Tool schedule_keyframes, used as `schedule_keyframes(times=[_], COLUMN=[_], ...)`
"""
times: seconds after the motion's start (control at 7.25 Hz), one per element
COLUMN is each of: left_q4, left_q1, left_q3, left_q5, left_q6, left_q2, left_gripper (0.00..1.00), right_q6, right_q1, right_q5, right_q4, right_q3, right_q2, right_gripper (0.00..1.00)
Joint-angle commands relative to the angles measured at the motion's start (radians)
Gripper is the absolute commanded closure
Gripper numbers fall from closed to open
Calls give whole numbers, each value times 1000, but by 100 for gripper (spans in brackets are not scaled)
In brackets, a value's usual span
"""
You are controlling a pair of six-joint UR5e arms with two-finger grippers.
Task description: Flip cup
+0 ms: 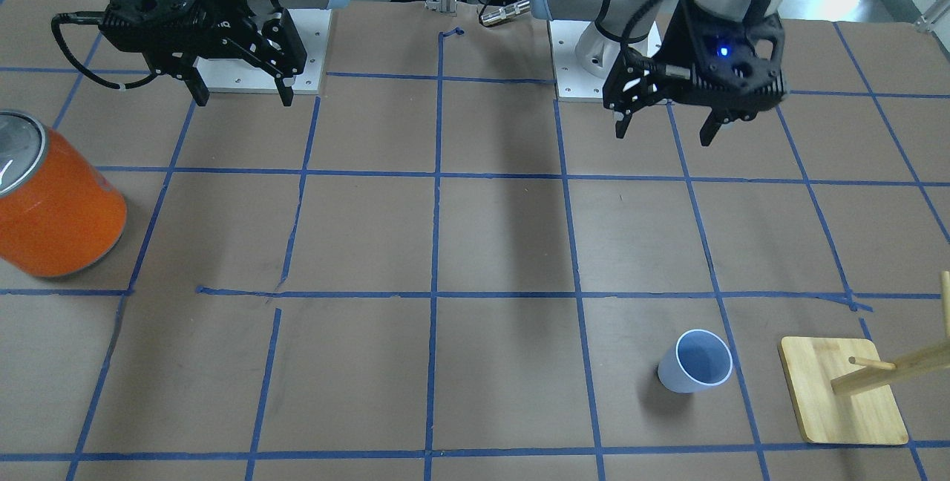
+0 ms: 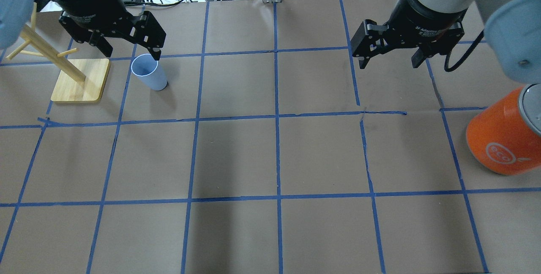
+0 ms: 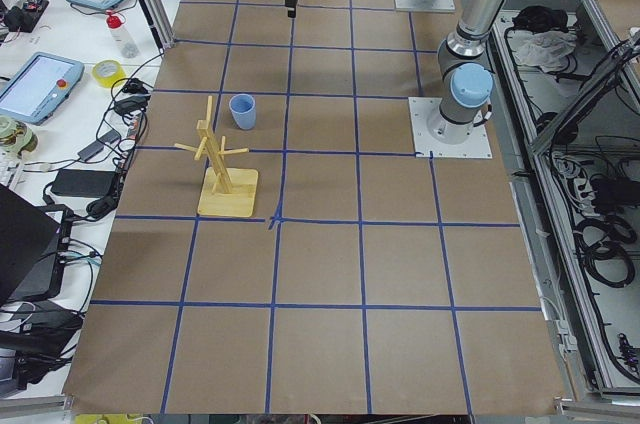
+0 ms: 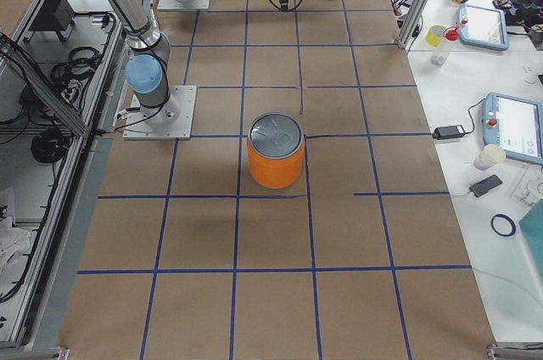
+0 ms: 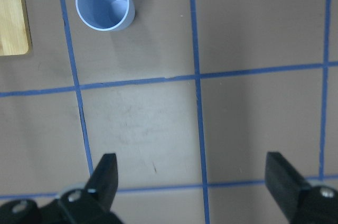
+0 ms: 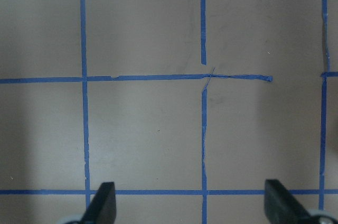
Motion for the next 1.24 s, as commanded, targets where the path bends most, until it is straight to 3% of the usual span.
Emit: schedule_keyframes(times=[0.0, 1.1], left_q4=[-16, -48], left_q1=[-2, -7], left_q3=[-13, -26], left_q5=[-15, -7], left_q6=[1, -13], left_q2=[25, 51], left_gripper=[0, 0], right_q6=[0, 0], right_q1=[0, 0], right_q5=[0, 0], right_q4=[1, 1], right_q3=[0, 0], right_q2=[-1, 0], right_gripper=[0, 0])
